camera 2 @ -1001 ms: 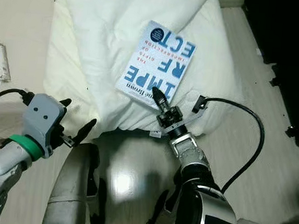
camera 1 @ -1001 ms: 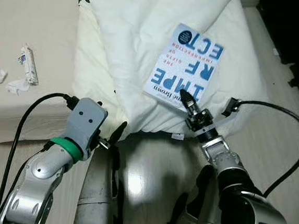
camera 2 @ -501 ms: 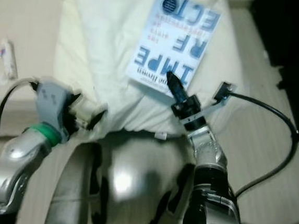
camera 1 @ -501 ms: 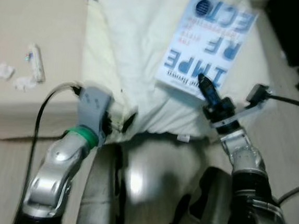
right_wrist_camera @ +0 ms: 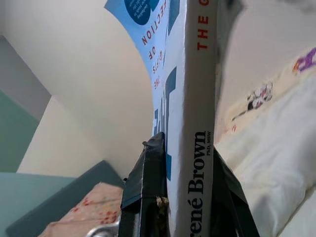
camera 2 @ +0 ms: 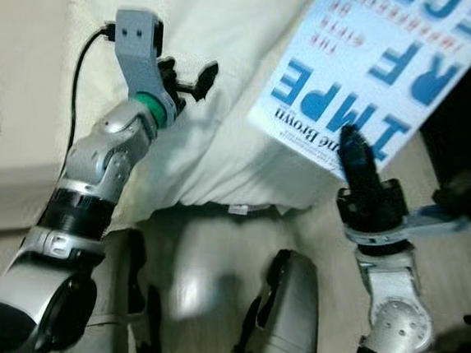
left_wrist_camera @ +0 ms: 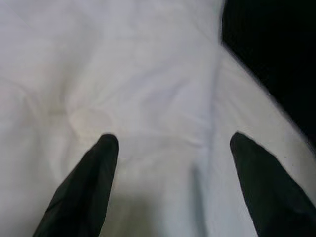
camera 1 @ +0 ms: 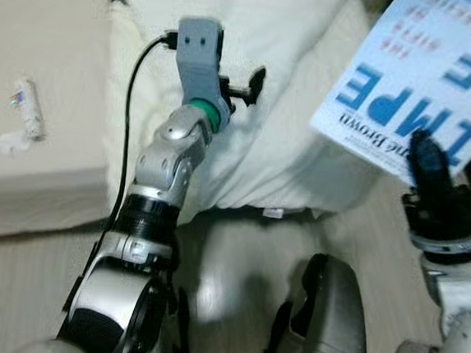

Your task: Clean up the room

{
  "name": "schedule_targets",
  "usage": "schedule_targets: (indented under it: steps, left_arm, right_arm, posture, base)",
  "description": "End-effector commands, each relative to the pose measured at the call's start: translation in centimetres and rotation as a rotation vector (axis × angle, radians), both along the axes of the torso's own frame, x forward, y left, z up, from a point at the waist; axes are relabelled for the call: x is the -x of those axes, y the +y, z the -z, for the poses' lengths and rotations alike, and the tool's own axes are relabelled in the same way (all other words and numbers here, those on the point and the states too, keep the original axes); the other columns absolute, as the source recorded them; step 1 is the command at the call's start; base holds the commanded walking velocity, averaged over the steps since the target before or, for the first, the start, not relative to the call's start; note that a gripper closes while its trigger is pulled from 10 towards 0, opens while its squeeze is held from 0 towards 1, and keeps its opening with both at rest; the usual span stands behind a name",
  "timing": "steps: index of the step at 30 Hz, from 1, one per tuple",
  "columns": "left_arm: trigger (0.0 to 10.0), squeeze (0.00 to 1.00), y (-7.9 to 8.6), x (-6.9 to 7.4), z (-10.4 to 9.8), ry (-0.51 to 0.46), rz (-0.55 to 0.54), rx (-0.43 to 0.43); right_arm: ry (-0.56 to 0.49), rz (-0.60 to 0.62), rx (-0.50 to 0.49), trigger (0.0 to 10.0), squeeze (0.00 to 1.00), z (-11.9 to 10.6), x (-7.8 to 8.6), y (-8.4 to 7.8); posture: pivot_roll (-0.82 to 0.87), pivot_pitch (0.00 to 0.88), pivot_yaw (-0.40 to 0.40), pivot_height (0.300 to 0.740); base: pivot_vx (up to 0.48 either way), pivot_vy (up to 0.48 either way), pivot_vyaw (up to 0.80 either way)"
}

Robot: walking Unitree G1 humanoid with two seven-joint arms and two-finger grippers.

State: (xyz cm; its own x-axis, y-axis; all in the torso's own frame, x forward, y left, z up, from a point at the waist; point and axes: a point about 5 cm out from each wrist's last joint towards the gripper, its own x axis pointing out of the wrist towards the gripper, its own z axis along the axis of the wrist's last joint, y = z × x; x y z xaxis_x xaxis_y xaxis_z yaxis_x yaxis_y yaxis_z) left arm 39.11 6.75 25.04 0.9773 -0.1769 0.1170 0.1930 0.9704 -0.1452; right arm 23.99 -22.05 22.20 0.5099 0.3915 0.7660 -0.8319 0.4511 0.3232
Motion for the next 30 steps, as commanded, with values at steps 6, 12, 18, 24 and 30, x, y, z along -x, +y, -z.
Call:
schedule_targets:
  steps: [6,12,18,24,30]
  left_arm:
    - [10.0,0.0,2.9,-1.4,-0.8,-0.031,-0.196,-0.077]
    - [10.0,0.0,9.6,-1.8,-0.8,-0.023,-0.474,-0.167]
    - [10.0,0.0,14.0,-1.8,2.5,0.156,-0.568,-0.097]
    - [10.0,0.0,13.3,-1.5,6.6,0.393,-0.479,0.166]
    - [10.0,0.0,11.9,-1.9,6.0,0.345,-0.391,0.463]
  right_arm:
    - [0.001,-0.018,-0.027,0.0,0.0,0.2,1.5,0.9]
    - [0.081,-0.07,-0.059,0.0,0.0,1.3,1.9,2.3]
    - [0.139,-0.14,-0.062,0.0,0.0,1.7,1.4,3.6]
    - [0.13,-0.156,-0.06,0.0,0.0,1.1,1.1,3.9]
    - [0.138,-0.152,-0.056,0.0,0.0,1.0,1.5,3.9]
  posture:
    - [-0.03,0.206,0.129,0.522]
    - [0.0,0.21,0.128,0.522]
    - [0.0,0.21,0.128,0.522]
    - [0.0,0.21,0.128,0.522]
    - [0.01,0.208,0.095,0.522]
  base:
    - [0.0,0.0,0.0]
    - [0.0,0.0,0.0]
    - [0.0,0.0,0.0]
    - [0.0,0.0,0.0]
    - [0.0,0.0,0.0]
